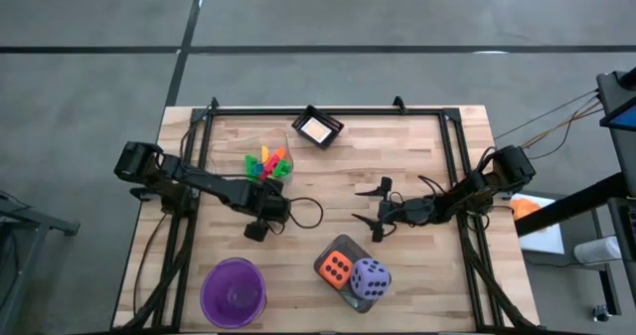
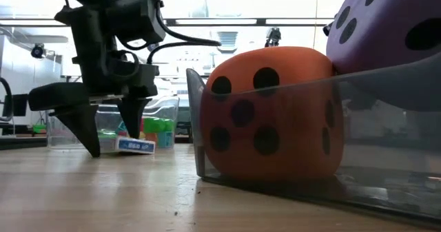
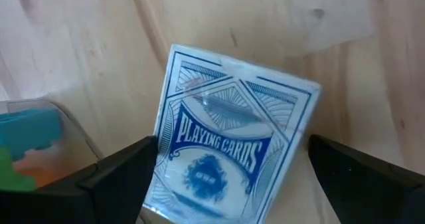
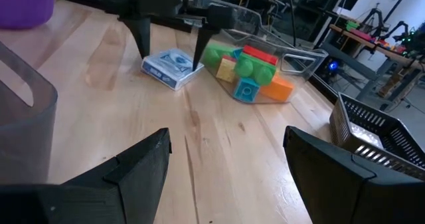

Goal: Pick & Place Toys
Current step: Put the blue playing card box into the black bin

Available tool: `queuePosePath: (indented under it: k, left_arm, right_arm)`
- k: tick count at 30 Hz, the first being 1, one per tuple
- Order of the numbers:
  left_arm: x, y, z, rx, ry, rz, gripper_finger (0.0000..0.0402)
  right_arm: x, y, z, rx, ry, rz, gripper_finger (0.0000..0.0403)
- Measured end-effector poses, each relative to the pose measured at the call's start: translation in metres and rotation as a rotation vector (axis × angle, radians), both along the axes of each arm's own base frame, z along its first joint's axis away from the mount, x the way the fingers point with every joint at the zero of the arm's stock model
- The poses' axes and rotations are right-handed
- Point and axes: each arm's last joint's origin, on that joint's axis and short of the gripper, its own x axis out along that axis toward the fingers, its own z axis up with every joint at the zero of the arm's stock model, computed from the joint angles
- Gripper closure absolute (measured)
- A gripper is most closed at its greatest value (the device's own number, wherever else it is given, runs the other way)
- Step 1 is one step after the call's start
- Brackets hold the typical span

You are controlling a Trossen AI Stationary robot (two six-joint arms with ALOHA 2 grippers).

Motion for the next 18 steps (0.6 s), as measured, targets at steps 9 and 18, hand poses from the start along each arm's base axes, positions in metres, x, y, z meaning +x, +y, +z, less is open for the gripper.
queuePosePath:
  k: [9, 18]
  left_arm:
    - [0.0016, 0.0097, -0.0031, -0.023, -0.031, 0.018, 0.0008]
    - [0.0023, 0.0098, -0.0035, -0.025, -0.042, 0.040, 0.0024]
  right_arm:
    - [0.0000, -0.0001, 0.0000, 0.006, -0.001, -0.001, 0.0113]
    - [0.0000, -0.0001, 0.0000, 0.016, -0.004, -0.003, 0.0113]
